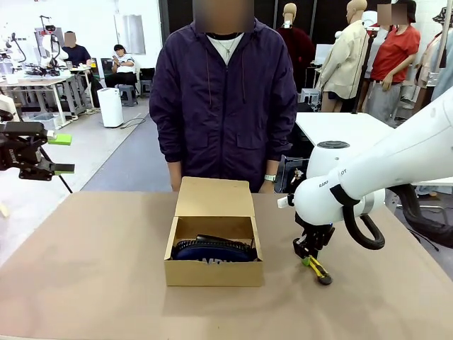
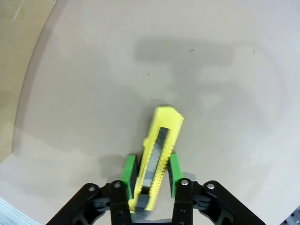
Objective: Pack the items into the box.
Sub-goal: Pick up the item indicated by the person and place it inside the Mailer Box.
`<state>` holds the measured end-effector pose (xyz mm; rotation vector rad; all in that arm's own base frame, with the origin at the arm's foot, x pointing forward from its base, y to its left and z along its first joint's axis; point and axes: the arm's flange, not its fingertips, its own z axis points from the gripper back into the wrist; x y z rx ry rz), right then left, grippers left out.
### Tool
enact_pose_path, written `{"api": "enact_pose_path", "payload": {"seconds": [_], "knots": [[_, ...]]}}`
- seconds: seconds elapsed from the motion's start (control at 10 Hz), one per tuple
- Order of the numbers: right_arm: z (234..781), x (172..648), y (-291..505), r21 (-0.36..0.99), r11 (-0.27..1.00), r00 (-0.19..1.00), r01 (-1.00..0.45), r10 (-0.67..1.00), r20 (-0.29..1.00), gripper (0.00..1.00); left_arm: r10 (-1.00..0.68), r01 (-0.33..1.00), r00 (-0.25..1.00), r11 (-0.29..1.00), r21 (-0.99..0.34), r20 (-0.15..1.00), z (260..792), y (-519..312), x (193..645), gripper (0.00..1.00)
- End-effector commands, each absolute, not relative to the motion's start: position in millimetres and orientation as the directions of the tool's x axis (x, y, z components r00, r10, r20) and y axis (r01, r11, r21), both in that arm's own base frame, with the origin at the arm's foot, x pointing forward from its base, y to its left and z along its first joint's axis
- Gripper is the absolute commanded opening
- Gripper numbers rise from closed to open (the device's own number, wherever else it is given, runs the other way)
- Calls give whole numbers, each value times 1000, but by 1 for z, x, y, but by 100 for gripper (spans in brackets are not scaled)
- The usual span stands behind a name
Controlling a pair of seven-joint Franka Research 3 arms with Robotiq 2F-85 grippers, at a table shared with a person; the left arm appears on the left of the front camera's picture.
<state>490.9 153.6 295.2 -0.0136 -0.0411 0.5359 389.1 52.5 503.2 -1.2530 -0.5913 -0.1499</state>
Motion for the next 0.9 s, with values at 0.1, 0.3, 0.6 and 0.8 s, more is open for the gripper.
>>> {"api": "enact_pose_path", "payload": {"seconds": [0.1, 0.3, 0.6, 0.8], "knots": [[287, 491, 158, -24, 873, 873, -487, 487, 5, 0, 196, 421, 846, 324, -847, 496, 505, 55, 387, 100], [288, 492, 158, -18, 876, 876, -482, 483, 0, 0, 196, 421, 846, 324, -847, 496, 505, 55, 387, 100], [306, 489, 156, 9, 865, 865, -501, 501, 7, 0, 196, 421, 846, 324, -847, 496, 505, 55, 387, 100], [385, 480, 145, 35, 876, 876, -482, 482, 16, 0, 196, 421, 846, 324, -847, 496, 505, 55, 387, 100]]}}
